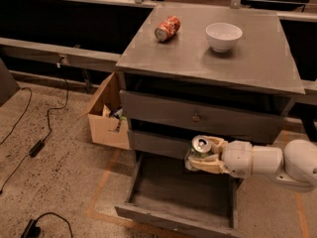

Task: Place green can into bottom drawer

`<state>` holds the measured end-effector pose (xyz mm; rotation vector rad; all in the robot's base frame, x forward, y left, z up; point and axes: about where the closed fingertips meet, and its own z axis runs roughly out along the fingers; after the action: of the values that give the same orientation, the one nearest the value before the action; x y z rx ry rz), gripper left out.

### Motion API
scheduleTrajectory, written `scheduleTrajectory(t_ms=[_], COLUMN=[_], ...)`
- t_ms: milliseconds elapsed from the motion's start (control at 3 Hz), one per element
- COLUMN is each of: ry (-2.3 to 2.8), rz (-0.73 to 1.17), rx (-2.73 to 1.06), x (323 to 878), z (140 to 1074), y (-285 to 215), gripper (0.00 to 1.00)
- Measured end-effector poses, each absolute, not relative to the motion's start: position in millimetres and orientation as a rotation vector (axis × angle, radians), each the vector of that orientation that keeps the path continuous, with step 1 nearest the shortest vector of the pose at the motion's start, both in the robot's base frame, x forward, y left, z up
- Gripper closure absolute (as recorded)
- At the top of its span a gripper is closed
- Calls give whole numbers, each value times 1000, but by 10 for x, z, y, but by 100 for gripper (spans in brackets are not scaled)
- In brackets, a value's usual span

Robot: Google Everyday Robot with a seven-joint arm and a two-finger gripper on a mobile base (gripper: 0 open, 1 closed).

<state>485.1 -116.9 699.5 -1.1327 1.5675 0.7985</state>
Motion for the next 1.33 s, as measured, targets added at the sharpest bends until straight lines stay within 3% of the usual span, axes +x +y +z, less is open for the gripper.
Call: scheduleTrajectory(t_ms=[667,1333], ry=[1539,1571], rz=[759,815], rx=[-1181,-1157], x=[4953,4838], z=[5762,5221], y=[-974,-920], gripper=[100,100])
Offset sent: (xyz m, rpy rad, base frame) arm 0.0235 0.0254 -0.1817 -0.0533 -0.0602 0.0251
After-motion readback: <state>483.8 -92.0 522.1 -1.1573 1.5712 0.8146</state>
